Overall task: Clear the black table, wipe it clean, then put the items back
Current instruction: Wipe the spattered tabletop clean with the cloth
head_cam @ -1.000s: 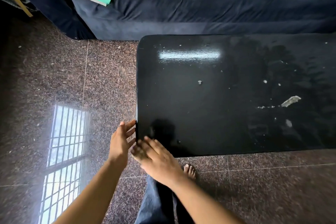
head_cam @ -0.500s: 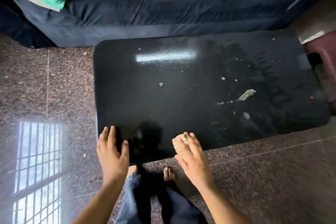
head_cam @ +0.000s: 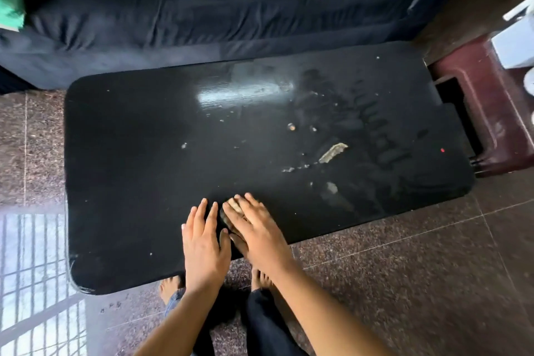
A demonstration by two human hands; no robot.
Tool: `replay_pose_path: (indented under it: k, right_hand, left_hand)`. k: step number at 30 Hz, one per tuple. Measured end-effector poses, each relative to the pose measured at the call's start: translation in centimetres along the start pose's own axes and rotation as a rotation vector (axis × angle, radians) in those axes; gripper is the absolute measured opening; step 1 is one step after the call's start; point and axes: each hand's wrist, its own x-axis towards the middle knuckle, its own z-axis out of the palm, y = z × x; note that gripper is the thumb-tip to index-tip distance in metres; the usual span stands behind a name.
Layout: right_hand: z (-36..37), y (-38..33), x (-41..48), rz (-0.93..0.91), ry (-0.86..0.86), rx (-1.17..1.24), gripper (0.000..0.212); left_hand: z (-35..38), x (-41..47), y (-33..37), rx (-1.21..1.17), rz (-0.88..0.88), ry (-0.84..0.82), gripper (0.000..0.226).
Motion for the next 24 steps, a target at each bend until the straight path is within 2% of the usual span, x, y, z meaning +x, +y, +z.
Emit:
replay_pose_path:
  k: [1,3,7,9,11,13,16,18,20,22,24]
  right_hand:
    - [-0.9,1.4,-0.5,-0.047,-0.003,-0.019,0.049]
    - [-2.7,5.2,-2.5,0.058,0.095,-0.024,0.049]
    - [-5.6,12.4,-5.7,0.718,0.38,-0.011,0.052]
    - [-4.9,12.2,-4.8,0.899,0.442,-0.011,0.056]
    - [-3.7,9.4,-3.2,0.835,0.465,-0.017,0.059]
    - [-1.9,5.6,-2.0,0.581,0.409,-0.011,0.056]
    - [0.1,0.7,-1.0,0.18,0.228,0.064,0.049]
    - [-0.2,0.5,-0.8,0.015,0.167,0.108,0.046]
    - [-1.7,2.7,-0.6,0.024,0.203,0.113,0.051]
    - [-3.5,6.4,-1.0,0.236,0.314,0.088,0.058]
    - [-5.1,9.8,-0.9,0.519,0.419,0.056,0.057]
  left_hand:
    - [0.3,0.1,0.5,0.017,-0.001,-0.004,0.056]
    - [0.6,0.2,1.6,0.04,-0.002,-0.015,0.056]
    - [1.0,0.3,2.2,0.066,0.018,-0.018,0.051]
    - [1.0,0.3,1.8,0.078,-0.007,-0.007,0.051]
    - [1.1,0.0,1.5,0.097,-0.011,0.004,0.049]
    - [1.2,-0.3,1.3,0.1,-0.019,0.013,0.052]
    - [0.8,-0.3,0.7,0.075,-0.063,0.062,0.053]
    - [0.4,-0.1,0.3,0.077,-0.072,0.072,0.049]
    - [0.2,0.0,0.1,0.113,-0.045,0.056,0.049]
    - [0.1,0.0,0.0,0.172,-0.03,0.032,0.049]
    - [0.0,0.1,-0.1,0.239,-0.023,0.004,0.055]
